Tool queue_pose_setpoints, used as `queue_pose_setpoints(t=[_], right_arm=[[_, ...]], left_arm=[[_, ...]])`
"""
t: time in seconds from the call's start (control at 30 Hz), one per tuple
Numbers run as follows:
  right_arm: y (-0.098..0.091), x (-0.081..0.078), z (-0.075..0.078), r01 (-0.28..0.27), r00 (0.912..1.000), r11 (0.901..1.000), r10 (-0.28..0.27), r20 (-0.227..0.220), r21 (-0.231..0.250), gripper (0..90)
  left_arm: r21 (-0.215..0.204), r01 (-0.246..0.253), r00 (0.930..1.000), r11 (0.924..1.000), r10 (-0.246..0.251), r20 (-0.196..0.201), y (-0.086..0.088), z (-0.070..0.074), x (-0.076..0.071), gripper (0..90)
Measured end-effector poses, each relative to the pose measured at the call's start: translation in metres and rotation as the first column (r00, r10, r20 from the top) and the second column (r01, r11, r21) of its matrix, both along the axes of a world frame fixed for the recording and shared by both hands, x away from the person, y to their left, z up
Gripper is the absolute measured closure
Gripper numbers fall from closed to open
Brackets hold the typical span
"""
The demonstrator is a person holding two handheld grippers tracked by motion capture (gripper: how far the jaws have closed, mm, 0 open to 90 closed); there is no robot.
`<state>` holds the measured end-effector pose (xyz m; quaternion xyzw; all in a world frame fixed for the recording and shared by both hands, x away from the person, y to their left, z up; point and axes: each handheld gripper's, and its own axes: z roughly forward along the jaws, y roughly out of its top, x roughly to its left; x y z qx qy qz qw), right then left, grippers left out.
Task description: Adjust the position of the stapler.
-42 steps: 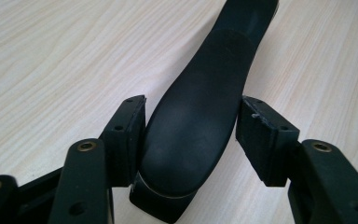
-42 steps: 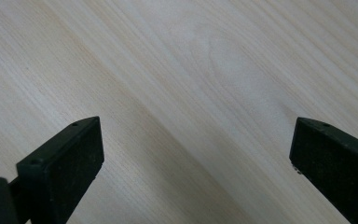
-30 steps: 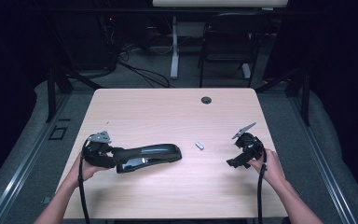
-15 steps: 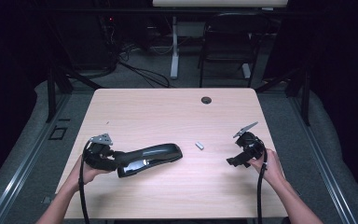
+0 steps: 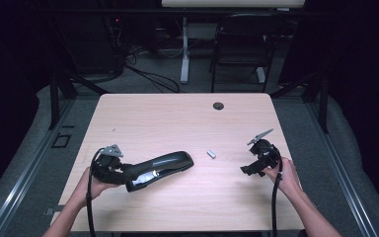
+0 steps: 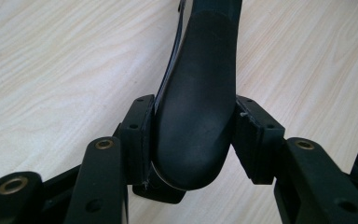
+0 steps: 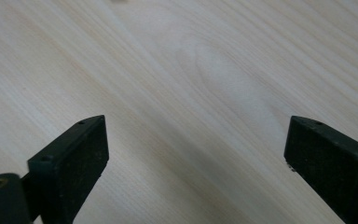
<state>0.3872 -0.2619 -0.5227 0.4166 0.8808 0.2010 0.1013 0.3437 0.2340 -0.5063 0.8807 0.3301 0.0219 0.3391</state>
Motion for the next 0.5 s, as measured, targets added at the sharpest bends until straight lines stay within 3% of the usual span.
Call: queue_pose_setpoints(t=[0.07,0.17,0.4,0.5], right_arm=[[-0.0010,0.0003,0.0011,0.013,0.9999,0.9999,-0.013,-0.003,-0.010,6.6],[-0.0006,-0.0005,0.0014,0.035,0.9994,0.9991,-0.035,0.009,0.024,6.6],[0.0047,-0.0023,0.0052,0.035,0.9993,0.9990,-0.035,0.013,0.027,6.5],[0.0079,-0.0035,0.0074,0.031,0.9994,0.9983,-0.032,0.016,0.050,8.1]], left_arm=[[0.004,0.001,1.0000,1.0000,-0.001,0.000,-0.0015,0.0003,-0.0016,52.7],[0.004,0.015,0.9998,0.9999,-0.015,0.010,-0.0026,-0.0003,-0.0043,53.2],[0.007,0.016,0.9999,0.9998,-0.016,-0.002,-0.0057,0.0003,-0.0058,53.8],[0.007,0.011,0.9999,0.9999,-0.011,-0.012,-0.0088,0.0006,-0.0070,53.8]])
